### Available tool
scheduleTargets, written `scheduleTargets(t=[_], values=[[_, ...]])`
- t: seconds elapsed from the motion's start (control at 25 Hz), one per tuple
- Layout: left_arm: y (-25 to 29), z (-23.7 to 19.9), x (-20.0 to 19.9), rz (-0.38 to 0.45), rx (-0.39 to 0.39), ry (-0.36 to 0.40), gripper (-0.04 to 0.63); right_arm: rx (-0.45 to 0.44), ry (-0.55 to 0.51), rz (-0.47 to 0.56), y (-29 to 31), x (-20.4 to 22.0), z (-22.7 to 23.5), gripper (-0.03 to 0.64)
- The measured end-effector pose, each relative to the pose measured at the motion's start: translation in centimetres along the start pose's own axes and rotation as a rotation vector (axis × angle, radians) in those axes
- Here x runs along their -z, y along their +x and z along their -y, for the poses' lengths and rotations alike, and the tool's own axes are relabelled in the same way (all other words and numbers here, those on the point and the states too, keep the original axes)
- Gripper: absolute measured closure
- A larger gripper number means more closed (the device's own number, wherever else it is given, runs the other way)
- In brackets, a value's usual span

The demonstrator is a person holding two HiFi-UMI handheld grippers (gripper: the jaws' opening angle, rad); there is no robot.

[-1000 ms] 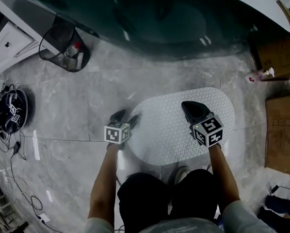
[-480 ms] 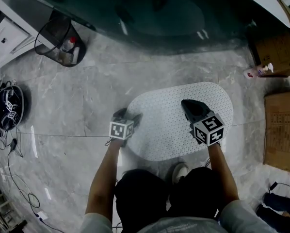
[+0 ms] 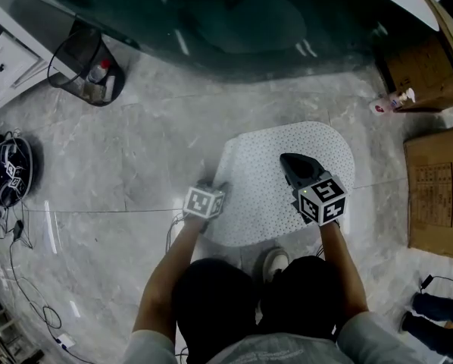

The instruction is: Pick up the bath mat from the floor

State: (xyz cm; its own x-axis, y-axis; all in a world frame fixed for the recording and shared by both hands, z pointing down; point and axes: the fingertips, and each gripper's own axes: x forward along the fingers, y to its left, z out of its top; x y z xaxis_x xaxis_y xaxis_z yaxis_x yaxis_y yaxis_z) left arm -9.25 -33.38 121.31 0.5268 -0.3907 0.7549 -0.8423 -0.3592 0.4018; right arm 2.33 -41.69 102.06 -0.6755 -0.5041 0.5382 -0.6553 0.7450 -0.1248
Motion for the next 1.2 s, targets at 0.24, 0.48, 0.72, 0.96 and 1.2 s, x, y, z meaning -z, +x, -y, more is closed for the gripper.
scheduleTargets(t=[0.24,0.48,0.72,0.96,1.2], values=[[-2.8,0.6,-2.9,0.094,0.013,0.051,0.552,0.051,0.009,0.036,-1.8,-1.2,1.0,0.604],[-7.9,1.3,-9.5,0.285,-0.049,0.175,0.555,0.126,-0.001,0.092,-3.4,-4.1,3.0,0.604],[-14.8,-0.5,-13.7,0.426,-0.179,0.223,0.555,0.150,-0.009,0.164,-3.9,-8.2,3.4,0.604],[-21.4,-2.4,-17.0,0.581,-0.294,0.216,0.557,0.123,-0.061,0.213,-2.1,-11.9,2.3,0.604],[-27.2,-2.8,-19.4,0.708,-0.364,0.225,0.557,0.094,-0.183,0.240,-0.8,-16.0,-0.6,0.604]])
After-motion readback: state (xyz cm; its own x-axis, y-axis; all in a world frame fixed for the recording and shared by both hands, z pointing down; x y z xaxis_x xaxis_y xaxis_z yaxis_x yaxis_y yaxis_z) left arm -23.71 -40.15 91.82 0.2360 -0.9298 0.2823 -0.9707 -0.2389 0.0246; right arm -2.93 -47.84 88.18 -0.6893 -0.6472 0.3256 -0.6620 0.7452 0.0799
